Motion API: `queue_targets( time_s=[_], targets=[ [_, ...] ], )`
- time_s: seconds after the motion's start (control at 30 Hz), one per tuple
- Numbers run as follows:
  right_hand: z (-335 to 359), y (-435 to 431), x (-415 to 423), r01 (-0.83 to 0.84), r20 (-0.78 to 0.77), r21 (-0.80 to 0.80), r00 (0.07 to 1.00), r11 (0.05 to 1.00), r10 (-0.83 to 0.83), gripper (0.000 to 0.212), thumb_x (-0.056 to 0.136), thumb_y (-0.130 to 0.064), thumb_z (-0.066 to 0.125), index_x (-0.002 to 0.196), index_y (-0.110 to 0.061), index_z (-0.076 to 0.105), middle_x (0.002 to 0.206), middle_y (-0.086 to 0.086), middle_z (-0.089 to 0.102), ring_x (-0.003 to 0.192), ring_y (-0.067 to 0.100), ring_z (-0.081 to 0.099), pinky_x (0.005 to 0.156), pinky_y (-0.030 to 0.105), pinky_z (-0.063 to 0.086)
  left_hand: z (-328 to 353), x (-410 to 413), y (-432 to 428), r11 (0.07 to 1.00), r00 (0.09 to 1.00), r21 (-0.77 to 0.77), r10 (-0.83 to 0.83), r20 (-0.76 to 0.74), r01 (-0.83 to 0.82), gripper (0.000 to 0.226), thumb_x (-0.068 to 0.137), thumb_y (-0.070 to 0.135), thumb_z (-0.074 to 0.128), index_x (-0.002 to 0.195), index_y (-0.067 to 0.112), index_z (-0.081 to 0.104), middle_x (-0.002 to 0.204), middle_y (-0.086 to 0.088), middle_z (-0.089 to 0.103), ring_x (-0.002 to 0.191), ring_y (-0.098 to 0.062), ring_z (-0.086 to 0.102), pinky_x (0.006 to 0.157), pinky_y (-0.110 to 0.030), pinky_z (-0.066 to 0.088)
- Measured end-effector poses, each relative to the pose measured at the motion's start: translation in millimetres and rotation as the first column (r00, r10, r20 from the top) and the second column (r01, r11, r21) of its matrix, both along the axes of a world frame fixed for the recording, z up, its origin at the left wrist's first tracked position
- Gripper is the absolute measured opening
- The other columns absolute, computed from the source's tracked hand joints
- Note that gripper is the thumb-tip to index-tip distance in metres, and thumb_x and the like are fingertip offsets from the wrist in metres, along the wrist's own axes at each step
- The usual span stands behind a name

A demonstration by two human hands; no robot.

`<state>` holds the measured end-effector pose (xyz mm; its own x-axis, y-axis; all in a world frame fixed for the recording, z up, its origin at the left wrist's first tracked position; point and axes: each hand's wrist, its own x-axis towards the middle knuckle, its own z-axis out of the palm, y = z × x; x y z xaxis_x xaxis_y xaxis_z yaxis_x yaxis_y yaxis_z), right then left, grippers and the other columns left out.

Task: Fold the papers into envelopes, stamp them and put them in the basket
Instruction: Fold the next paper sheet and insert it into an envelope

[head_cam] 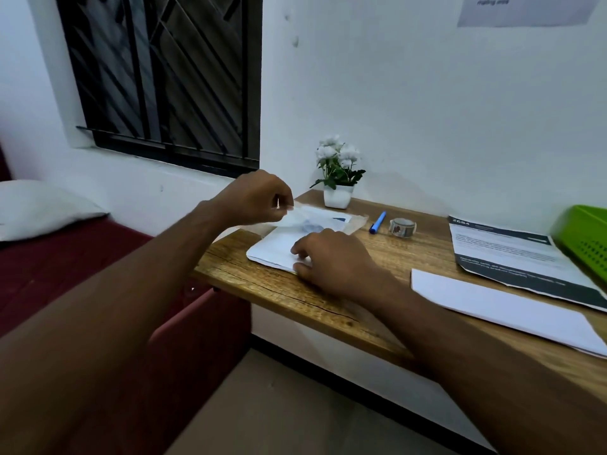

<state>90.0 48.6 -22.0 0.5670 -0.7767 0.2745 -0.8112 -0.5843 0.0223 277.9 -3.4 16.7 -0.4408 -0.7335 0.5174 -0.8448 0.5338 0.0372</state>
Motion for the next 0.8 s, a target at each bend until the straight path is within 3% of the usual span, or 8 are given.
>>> queue_targets(
  time_s=[0.13,0.23,0.4,0.53,0.63,0.8],
  targets=[
    [-1,-1,7,0.02,0.019,-0.059,1.0,0.998,-0.019,0.02,0.088,-0.021,0.057,0.103,-0.017,0.069,0.098,0.003,0.07,0.088,0.021,0.063,0.074,0.038,0.054,6,-4,1,0.988,1.0,-0.153,0.021,-0.001,-0.021,0.012,0.085,0.016,0.065,0.093,0.013,0.074,0.088,0.0,0.073,0.071,-0.009,0.057,0.064,-0.026,0.047],
    [-1,2,10,0.014,0.05,-0.13,0.999,0.991,-0.008,0.022,0.09,-0.017,0.054,0.107,-0.02,0.069,0.099,0.003,0.07,0.089,0.023,0.063,0.073,0.035,0.052,10,-6,0,0.979,0.999,-0.2,0.038,0.019,-0.033,0.013,0.085,0.017,0.064,0.093,0.015,0.074,0.088,0.0,0.072,0.069,-0.007,0.052,0.063,-0.023,0.04],
    [6,7,6,-0.012,0.123,-0.259,0.991,0.966,0.045,0.028,0.096,-0.022,0.049,0.115,-0.027,0.069,0.107,-0.002,0.073,0.097,0.021,0.064,0.069,0.029,0.043,16,-10,1,0.977,0.997,-0.206,0.068,0.048,-0.057,0.014,0.086,0.02,0.063,0.094,0.017,0.074,0.09,0.002,0.071,0.077,-0.015,0.06,0.063,-0.026,0.045],
    [13,15,-4,-0.016,0.214,-0.264,0.974,0.964,0.075,0.028,0.096,-0.027,0.051,0.116,-0.033,0.069,0.113,-0.011,0.072,0.102,0.016,0.064,0.077,0.03,0.047,17,-10,1,0.981,0.996,-0.185,0.072,0.06,-0.06,0.014,0.086,0.02,0.064,0.096,0.017,0.073,0.091,0.002,0.072,0.076,-0.013,0.058,0.063,-0.025,0.043],
    [20,28,-15,0.008,0.34,-0.235,0.937,0.972,0.075,0.023,0.092,-0.03,0.058,0.11,-0.034,0.072,0.106,-0.015,0.073,0.096,0.009,0.066,0.08,0.033,0.053,20,-9,3,0.987,0.997,-0.145,0.069,0.047,-0.062,0.015,0.085,0.022,0.066,0.099,0.019,0.072,0.091,0.004,0.072,0.075,-0.009,0.056,0.066,-0.026,0.044],
    [44,63,-56,-0.016,0.592,-0.077,0.803,0.997,0.059,0.019,0.081,-0.026,0.076,0.098,-0.035,0.076,0.084,-0.024,0.071,0.076,-0.007,0.067,0.071,0.014,0.054,25,-8,10,0.995,0.995,-0.062,0.076,0.06,-0.073,0.013,0.081,0.019,0.067,0.093,0.021,0.073,0.087,0.007,0.071,0.077,-0.012,0.062,0.064,-0.025,0.043]
  ],
)
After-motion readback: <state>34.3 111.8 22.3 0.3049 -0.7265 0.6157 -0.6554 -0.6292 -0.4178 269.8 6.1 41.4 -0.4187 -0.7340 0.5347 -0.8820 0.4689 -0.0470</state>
